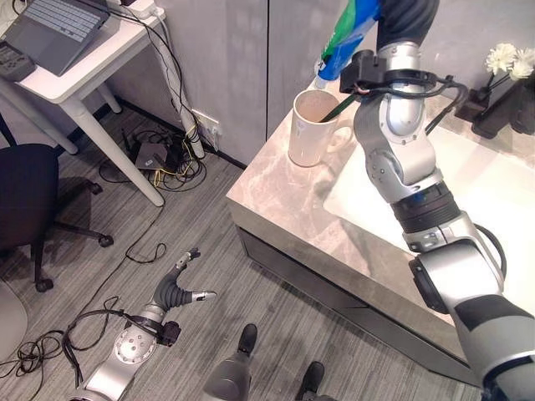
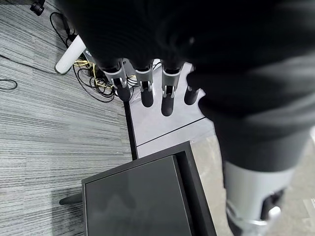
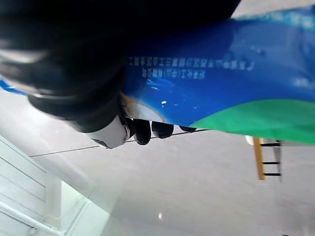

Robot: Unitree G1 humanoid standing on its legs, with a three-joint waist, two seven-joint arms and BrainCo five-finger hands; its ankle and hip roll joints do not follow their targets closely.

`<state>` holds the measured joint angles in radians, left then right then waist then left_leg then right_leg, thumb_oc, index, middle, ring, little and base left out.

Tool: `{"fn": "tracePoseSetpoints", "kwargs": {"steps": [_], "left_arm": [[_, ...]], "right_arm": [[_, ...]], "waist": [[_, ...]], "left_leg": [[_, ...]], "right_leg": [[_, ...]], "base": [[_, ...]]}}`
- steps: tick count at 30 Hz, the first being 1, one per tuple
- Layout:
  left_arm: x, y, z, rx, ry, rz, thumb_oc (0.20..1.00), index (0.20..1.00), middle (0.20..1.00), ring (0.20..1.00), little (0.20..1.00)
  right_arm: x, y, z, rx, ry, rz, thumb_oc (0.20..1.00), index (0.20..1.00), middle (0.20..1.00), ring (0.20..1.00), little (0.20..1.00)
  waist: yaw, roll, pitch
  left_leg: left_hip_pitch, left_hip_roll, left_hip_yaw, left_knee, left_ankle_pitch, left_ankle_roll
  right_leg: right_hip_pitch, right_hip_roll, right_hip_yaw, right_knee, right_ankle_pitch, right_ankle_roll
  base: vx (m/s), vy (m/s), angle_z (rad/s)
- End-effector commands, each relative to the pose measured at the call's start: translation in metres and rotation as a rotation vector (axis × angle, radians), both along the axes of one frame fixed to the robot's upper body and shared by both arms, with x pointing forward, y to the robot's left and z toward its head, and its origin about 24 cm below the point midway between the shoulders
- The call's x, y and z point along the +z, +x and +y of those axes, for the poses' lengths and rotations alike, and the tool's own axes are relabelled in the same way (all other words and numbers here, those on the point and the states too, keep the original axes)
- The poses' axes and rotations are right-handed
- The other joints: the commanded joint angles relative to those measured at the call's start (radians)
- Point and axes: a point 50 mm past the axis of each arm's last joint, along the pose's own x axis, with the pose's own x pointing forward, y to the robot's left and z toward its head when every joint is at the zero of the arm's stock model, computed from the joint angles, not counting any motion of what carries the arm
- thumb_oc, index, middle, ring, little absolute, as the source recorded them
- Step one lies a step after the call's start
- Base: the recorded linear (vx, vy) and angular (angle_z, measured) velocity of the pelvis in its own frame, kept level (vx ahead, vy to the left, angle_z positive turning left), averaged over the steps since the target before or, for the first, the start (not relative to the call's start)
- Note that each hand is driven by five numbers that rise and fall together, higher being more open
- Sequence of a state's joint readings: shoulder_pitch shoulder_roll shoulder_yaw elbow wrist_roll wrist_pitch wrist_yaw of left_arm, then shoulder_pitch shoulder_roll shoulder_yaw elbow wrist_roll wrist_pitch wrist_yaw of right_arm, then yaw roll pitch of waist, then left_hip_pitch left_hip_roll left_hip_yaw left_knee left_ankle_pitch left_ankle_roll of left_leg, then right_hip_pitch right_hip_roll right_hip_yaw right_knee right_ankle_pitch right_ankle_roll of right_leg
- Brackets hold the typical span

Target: Put brush and paste in cup on sink, flatten towel.

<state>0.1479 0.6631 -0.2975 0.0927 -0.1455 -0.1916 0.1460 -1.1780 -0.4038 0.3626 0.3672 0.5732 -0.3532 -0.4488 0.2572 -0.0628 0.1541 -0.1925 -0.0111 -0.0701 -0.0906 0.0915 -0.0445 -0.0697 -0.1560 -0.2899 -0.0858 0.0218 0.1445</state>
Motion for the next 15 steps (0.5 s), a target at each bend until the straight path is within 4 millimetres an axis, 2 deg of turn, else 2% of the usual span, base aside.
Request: {"fn": "tracePoseSetpoints", "kwargs": {"steps": [1,5,15], "left_arm": [[0.019,0.003,0.007,-0.043,0.086,-0.077,1.000,1.000,1.000,1.000,1.000],[0.021,0.003,0.007,-0.046,0.102,-0.084,1.000,1.000,1.000,1.000,1.000],[0.017,0.002,0.003,-0.067,0.112,-0.067,1.000,1.000,1.000,1.000,1.000]], "right_arm": [[0.030,-0.018,0.002,0.027,-0.007,-0.152,0.200,0.200,0.200,0.200,0.200],[0.028,-0.020,0.003,0.028,-0.008,-0.158,0.200,0.200,0.200,0.200,0.200],[0.006,-0.009,0.007,0.040,-0.018,-0.069,0.200,0.200,0.200,0.200,0.200]], "waist": [[0.001,-0.065,-0.015],[0.000,-0.068,-0.008],[-0.002,-0.072,-0.020]], "left_leg": [[-0.007,0.010,0.002,0.003,-0.025,-0.003],[-0.010,0.011,0.004,0.003,-0.025,-0.003],[0.003,0.011,0.015,0.003,-0.035,0.000]], "right_leg": [[0.011,-0.162,0.025,-0.001,0.126,0.092],[0.009,-0.162,0.025,-0.001,0.127,0.092],[0.011,-0.160,0.035,-0.001,0.132,0.092]], "base": [[0.00,0.000,0.00],[0.00,0.000,0.00],[0.00,0.002,0.00]]}}
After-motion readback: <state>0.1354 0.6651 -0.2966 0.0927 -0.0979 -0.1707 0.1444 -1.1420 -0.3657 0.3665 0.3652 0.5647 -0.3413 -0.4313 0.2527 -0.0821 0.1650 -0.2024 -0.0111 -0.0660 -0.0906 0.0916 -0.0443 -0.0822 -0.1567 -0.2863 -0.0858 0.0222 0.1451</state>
